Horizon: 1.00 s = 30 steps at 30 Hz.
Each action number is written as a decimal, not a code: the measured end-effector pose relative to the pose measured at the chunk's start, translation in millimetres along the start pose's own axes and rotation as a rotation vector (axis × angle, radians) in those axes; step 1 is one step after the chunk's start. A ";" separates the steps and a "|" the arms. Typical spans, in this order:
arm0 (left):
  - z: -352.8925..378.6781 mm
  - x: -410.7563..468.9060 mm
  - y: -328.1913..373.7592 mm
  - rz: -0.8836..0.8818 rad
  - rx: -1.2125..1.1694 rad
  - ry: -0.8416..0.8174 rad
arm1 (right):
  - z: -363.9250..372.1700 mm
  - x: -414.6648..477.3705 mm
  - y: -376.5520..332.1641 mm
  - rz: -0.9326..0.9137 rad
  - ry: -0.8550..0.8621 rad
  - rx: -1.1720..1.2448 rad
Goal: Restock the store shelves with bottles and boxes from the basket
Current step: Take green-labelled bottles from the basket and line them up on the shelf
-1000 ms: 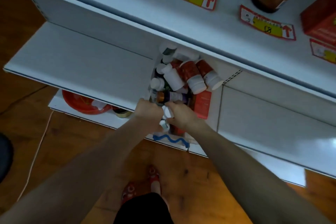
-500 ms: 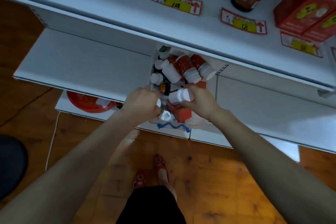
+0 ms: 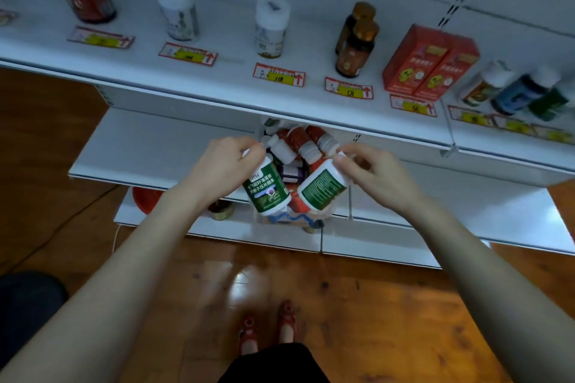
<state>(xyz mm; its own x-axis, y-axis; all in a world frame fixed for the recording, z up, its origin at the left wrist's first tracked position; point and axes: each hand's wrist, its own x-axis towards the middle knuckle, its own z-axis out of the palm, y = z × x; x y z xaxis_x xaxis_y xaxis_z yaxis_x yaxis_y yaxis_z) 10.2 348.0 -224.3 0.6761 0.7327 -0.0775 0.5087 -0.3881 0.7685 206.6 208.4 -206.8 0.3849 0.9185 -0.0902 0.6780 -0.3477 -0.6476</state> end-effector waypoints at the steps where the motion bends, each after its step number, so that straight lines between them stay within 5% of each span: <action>1: -3.4 -2.2 5.6 0.010 -0.018 0.006 | -4.9 -3.5 -4.0 -0.002 0.007 0.022; 10: -23.2 -13.7 36.6 0.059 0.014 0.041 | -33.0 -20.6 -23.6 -0.017 0.066 0.113; 18: -27.9 -17.9 52.7 0.108 0.083 0.101 | -41.2 -39.7 -26.3 -0.029 -0.084 0.106; 30: -40.6 -20.4 63.3 0.092 0.008 0.151 | -52.1 -42.3 -35.2 -0.207 0.062 -0.018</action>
<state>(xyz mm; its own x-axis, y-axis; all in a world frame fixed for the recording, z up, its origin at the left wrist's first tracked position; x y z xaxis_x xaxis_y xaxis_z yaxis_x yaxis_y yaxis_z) 7.0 331.2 -148.3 0.6324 0.7694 0.0896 0.4532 -0.4613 0.7628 199.1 172.0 -140.8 0.2742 0.9574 0.0902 0.7573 -0.1571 -0.6339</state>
